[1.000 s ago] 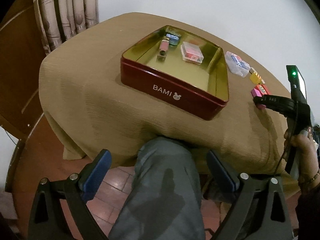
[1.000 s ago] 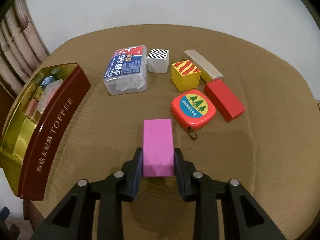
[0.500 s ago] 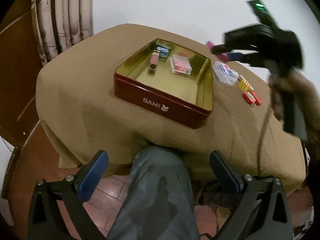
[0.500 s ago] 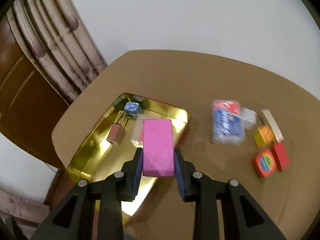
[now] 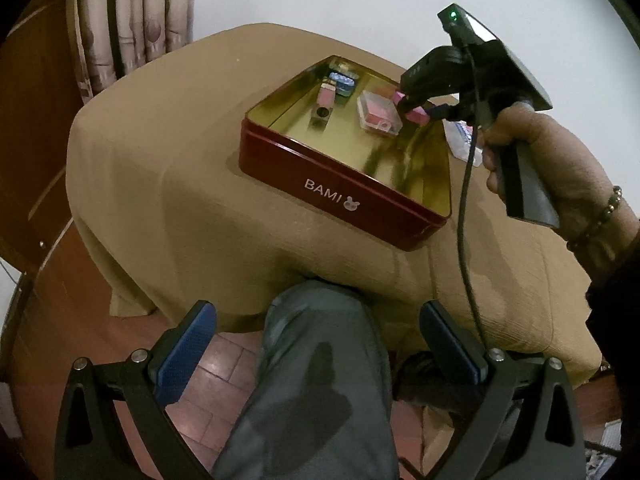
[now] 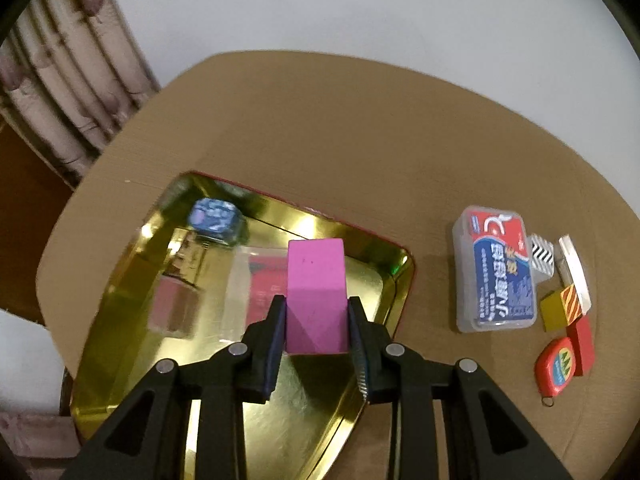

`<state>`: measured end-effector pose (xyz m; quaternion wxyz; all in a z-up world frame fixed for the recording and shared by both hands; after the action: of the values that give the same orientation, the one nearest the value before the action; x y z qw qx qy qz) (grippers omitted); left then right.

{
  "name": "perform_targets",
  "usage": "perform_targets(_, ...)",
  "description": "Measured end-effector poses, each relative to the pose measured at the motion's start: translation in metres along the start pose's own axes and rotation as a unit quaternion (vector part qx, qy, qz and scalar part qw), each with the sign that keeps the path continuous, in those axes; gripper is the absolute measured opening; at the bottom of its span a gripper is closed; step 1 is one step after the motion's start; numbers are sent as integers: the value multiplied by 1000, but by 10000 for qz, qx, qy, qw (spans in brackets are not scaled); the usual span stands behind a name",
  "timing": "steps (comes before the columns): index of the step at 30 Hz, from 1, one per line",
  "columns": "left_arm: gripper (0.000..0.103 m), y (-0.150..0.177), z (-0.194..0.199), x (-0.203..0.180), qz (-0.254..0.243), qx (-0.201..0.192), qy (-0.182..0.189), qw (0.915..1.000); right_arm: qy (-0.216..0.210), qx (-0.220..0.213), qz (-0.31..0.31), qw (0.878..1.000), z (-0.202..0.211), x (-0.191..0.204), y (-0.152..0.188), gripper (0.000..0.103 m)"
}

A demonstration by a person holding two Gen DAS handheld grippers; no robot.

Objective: Organize rigid objects
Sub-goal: 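Grasp the pink block with the right gripper and drop it in the tin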

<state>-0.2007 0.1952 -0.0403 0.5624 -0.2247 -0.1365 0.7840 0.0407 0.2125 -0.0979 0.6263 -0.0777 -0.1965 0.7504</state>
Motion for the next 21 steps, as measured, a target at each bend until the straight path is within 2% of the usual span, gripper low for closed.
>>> perform_targets(6, 100, 2, -5, 4, 120, 115, 51, 9998, 299, 80, -57, 9995, -13, 2, -4, 30)
perform_targets(9, 100, 4, -6, 6, 161, 175, 68, 9997, 1, 183, -160, 9997, -19, 8, -5, 30)
perform_targets(14, 100, 5, -4, 6, 201, 136, 75, 9997, -286, -5, -267, 9992, -14, 16, -9, 32)
perform_targets(18, 100, 3, 0, 4, 119, 30, 20, 9999, -729, -459, -284, 9959, 18, 10, -11, 38)
perform_targets(21, 100, 4, 1, -1, -17, 16, -11, 10000, -1190, -733, -410, 9893, 45, -3, -4, 38)
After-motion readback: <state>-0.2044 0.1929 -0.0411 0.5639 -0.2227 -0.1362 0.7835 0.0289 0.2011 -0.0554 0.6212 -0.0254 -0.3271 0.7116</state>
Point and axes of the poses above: each gripper's, at about its wrist camera, not at the fingertips, and z roughly against the way its jaws point, x to its left, y to its underside, the point moved 8 cm from there along -z, roughly the way its jaws point, and after that the axes turned 4 degrees about -z, right-handed, at the moved point
